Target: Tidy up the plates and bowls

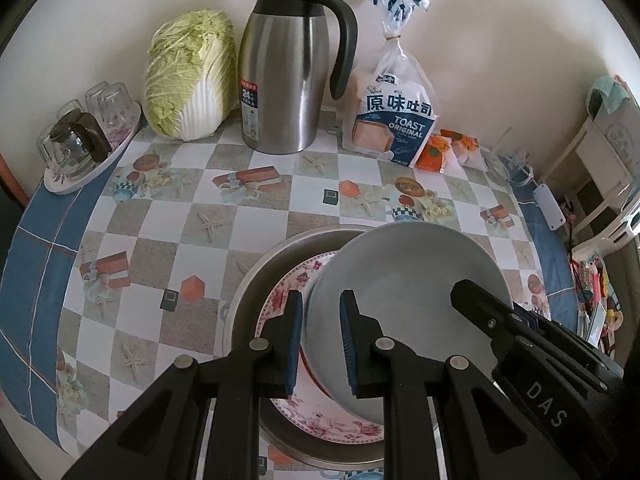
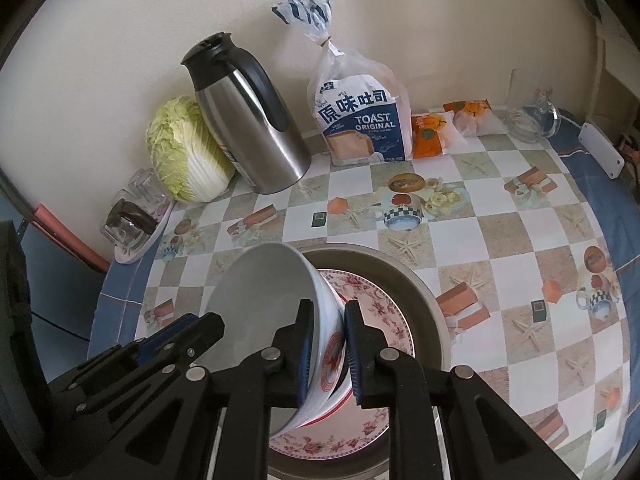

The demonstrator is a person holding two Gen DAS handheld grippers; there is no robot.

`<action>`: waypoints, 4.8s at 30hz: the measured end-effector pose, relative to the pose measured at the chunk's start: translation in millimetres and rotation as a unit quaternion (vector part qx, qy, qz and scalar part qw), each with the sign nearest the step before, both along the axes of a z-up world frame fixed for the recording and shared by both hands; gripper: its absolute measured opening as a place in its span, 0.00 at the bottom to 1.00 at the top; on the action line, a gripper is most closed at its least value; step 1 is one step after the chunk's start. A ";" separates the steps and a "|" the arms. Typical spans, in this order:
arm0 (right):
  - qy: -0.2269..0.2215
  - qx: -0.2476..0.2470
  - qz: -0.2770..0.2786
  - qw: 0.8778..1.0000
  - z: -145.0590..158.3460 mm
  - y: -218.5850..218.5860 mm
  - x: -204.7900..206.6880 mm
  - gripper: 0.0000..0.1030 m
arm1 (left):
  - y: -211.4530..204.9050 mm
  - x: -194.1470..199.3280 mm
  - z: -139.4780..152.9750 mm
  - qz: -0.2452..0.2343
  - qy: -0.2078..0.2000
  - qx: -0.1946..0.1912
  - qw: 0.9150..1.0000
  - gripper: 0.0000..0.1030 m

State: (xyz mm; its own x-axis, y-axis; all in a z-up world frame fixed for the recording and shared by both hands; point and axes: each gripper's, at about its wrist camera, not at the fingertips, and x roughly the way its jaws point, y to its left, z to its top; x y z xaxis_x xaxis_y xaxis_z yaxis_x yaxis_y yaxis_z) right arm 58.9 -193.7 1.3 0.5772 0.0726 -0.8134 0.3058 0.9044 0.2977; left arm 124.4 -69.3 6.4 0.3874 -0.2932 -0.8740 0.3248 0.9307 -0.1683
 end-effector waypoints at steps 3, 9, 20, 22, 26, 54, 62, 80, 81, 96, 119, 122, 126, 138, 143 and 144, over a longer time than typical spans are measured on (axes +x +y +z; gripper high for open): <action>-0.005 0.002 0.000 1.000 2.1 -1.0 -1.0 0.18 | 2.9 0.8 0.6 0.003 0.000 -0.002 1.000 0.18; -0.034 0.001 -0.008 0.999 15.9 -10.4 -9.7 0.18 | 7.2 1.8 2.6 0.010 -0.001 -0.007 1.000 0.18; -0.020 0.038 -0.001 0.999 -4.6 -19.0 -5.8 0.15 | 13.1 2.9 5.4 0.022 0.000 -0.012 1.000 0.19; -0.020 0.039 -0.001 0.999 -4.6 -19.3 -6.0 0.15 | 13.9 2.6 6.8 0.023 -0.001 -0.014 1.000 0.19; -0.018 0.033 -0.003 0.999 -1.2 -18.4 -6.9 0.18 | 16.1 2.0 9.4 0.028 -0.002 -0.016 0.999 0.33; -0.010 -0.044 0.006 0.999 -0.6 -2.3 -34.2 0.81 | 56.9 -16.1 4.9 0.098 -0.025 0.023 0.995 0.91; -0.027 -0.064 0.006 0.998 9.6 3.7 -49.1 0.99 | 68.6 -31.9 2.3 0.112 -0.029 0.020 0.993 0.91; -0.015 -0.080 0.009 0.997 -7.2 15.6 -76.0 1.00 | 75.5 -64.9 -12.5 0.115 -0.036 0.084 0.989 0.91; -0.010 -0.081 0.008 0.997 -10.1 15.9 -77.4 1.00 | 76.2 -66.5 -14.4 0.114 -0.036 0.088 0.989 0.91; 0.016 -0.096 0.003 0.995 -30.8 16.6 -91.0 1.00 | 73.2 -74.1 -40.1 0.092 -0.018 0.135 0.986 0.91; 0.041 -0.115 0.011 0.992 -51.2 15.5 -84.9 1.00 | 67.1 -72.2 -46.7 0.067 -0.031 0.155 0.985 0.91; 0.041 -0.115 0.009 0.992 -51.9 14.4 -85.4 1.00 | 66.2 -72.2 -46.7 0.066 -0.030 0.155 0.985 0.91; 0.043 -0.114 0.008 0.993 -52.1 13.4 -85.1 1.00 | 66.0 -72.0 -46.8 0.066 -0.030 0.156 0.985 0.91; 0.042 -0.114 0.009 0.993 -52.3 12.9 -84.6 1.00 | 65.6 -72.8 -47.6 0.065 -0.030 0.157 0.985 0.91; 0.043 -0.114 0.011 0.992 -53.2 13.4 -85.1 1.00 | 65.5 -73.2 -47.9 0.063 -0.030 0.158 0.985 0.91; 0.043 -0.114 0.011 0.992 -53.4 13.5 -85.1 1.00 | 65.4 -73.1 -47.8 0.063 -0.030 0.158 0.985 0.91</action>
